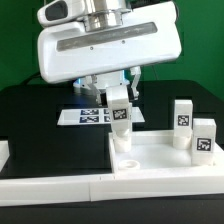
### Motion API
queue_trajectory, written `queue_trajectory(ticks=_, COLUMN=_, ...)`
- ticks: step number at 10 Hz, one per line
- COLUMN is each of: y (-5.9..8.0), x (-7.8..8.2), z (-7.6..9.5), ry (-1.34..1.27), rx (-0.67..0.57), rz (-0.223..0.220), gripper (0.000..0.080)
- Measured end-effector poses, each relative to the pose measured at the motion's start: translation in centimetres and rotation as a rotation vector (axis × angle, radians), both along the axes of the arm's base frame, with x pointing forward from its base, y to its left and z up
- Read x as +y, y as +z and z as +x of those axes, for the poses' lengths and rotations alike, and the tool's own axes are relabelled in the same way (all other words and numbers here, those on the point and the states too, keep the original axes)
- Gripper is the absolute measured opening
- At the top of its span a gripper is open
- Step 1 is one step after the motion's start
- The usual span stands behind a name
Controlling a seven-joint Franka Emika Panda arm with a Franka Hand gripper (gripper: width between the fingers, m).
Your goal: Assemble square table
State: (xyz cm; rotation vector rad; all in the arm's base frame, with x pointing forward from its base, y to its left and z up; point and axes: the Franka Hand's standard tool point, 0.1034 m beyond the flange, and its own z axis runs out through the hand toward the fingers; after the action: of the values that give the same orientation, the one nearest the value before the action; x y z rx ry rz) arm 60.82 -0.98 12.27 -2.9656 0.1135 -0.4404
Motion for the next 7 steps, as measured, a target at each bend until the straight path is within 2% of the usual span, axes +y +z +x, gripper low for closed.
queue_trajectory(ticks=2, y=0.0, x=-0.1, z=0.2, ry=-0.018, rx=-0.022, rz=-0.013, gripper=0.0291)
queue_trajectory(ticks=3, y=-0.4, x=-0.2, z=0.2, ry=-0.065, rx=-0.128, rz=-0.088, gripper=0.0291)
queue_trajectory(ticks=4, y=-0.9, x=-0.5, z=-0.6, ry=-0.074, rx=-0.204, rz=-0.154, gripper=0.0291)
queue_trajectory(ticks=5, y=-0.6, x=-1.1, z=-0.9, ry=-0.09, rx=-0.253, rz=-0.187, gripper=0.0291)
queue_trajectory(ticks=6, y=0.0, x=-1.8, z=-0.8, ry=-0.105, rx=-0.298, rz=-0.203, gripper=0.0291)
queue_trajectory(ticks=7, y=0.2, x=-2.0, z=-0.9, ry=-0.095, rx=-0.299, rz=-0.195, gripper=0.0291)
